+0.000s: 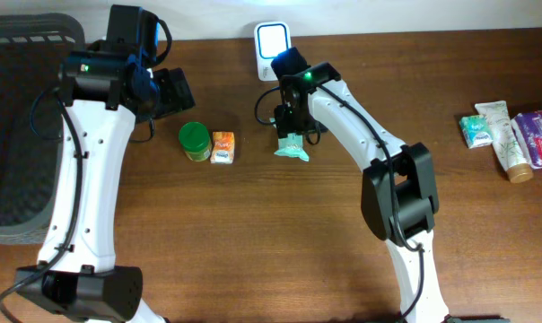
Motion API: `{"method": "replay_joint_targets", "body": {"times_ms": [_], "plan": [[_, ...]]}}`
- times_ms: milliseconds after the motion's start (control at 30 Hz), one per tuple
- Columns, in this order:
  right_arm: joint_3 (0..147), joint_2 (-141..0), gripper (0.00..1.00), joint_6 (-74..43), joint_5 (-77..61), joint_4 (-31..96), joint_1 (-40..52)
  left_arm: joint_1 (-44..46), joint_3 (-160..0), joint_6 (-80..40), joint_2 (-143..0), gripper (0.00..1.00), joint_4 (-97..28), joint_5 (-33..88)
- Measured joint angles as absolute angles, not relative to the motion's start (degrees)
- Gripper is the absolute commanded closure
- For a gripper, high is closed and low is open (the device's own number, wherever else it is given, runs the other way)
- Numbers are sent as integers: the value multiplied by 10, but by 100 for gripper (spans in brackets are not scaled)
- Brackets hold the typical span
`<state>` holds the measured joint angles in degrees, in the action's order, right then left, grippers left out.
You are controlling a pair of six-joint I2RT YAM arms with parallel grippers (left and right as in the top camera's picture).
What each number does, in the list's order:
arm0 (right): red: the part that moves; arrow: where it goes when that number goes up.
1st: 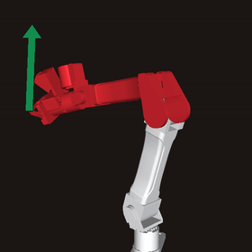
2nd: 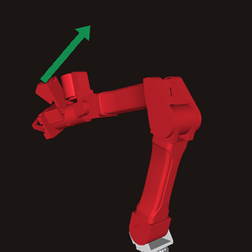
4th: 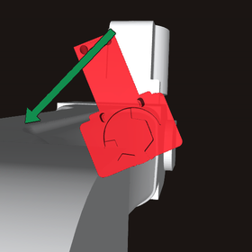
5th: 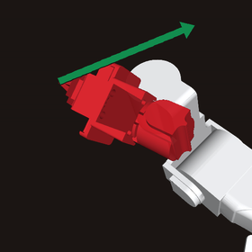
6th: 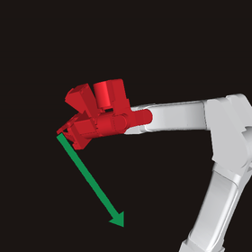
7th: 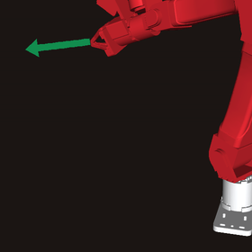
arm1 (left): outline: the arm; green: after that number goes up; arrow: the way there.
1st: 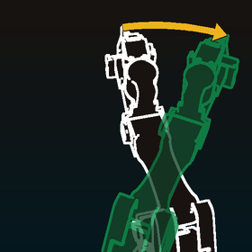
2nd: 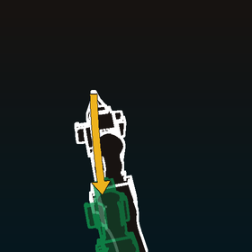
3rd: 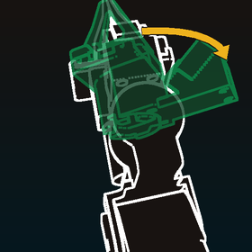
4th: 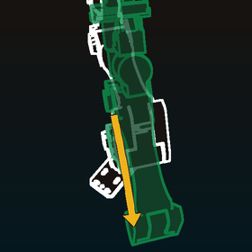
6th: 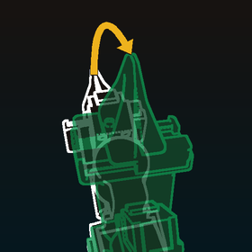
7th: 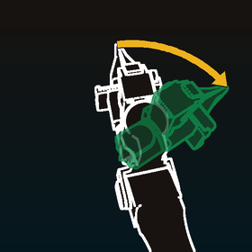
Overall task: Scan the item barcode
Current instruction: 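Grasp the light-green wipes pack near center with the right gripper, then hold the wipes pack up in front of the scanner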
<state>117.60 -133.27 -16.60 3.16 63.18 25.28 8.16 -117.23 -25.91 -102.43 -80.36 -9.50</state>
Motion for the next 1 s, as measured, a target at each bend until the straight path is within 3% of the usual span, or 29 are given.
{"method": "replay_joint_targets", "body": {"times_ms": [333, 567, 633, 667, 733, 800, 933, 1000], "plan": [[1176, -1334, 42, -179, 170, 638, 351, 82, -1172, -259, -1024, 1, -804, -95], [1176, -1379, 43, -195, 199, 632, 353, 82, -1172, -259, -1024, 1, -804, -95], [1176, -1388, 57, -195, 204, 632, 354, 82, -1172, -259, -1024, 1, -804, -95], [1176, -1392, 70, -197, 207, 630, 353, 82, -1172, -259, -1024, 1, -804, -95], [1176, -1392, 73, -199, 208, 628, 352, 82, -1172, -259, -1024, 1, -804, -95], [1186, -1392, 82, -197, 190, 641, 345, 82, -1172, -259, -1024, 1, -804, -95], [1247, -1395, 82, -178, 44, 682, 290, 82, -1172, -259, -1024, 1, -803, -95], [1267, -1395, 83, -145, -117, 691, 230, 82, -1172, -259, -1024, 1, -804, -95]]}}
